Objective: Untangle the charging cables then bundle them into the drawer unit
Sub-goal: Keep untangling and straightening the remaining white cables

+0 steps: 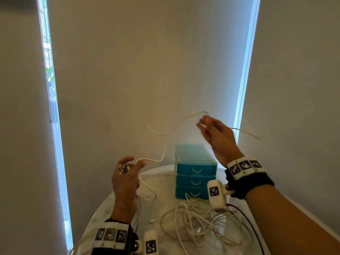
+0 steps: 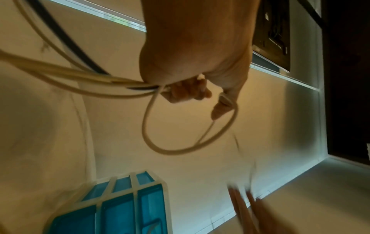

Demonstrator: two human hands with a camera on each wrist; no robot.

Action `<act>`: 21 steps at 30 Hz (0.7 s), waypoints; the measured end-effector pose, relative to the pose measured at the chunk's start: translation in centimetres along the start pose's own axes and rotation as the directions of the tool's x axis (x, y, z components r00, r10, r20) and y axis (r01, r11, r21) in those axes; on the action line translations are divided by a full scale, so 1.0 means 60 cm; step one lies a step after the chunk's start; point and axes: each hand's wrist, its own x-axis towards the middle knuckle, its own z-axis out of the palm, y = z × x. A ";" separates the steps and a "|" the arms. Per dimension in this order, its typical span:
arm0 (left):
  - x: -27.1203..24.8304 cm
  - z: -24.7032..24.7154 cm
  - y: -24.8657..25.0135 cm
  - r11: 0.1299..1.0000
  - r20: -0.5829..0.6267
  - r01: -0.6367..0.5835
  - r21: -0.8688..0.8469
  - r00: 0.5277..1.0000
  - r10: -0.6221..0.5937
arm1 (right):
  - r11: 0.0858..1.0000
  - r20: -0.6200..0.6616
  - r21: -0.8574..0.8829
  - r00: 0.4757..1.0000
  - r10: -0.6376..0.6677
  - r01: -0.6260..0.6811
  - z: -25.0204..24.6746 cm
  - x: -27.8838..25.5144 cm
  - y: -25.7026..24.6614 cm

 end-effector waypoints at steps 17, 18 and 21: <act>-0.038 0.029 -0.004 0.873 0.204 -0.143 0.466 0.978 0.051 | 0.968 0.334 -0.117 0.909 0.248 -0.221 -0.008 -0.224 0.089; -0.039 0.031 -0.002 0.903 0.253 -0.067 0.424 0.966 -0.047 | 0.966 0.346 -0.104 0.902 0.259 -0.238 -0.005 -0.232 0.096; -0.033 0.025 -0.004 0.960 0.441 0.210 0.185 0.855 -0.272 | 0.963 0.345 -0.100 0.899 0.268 -0.249 0.003 -0.245 0.113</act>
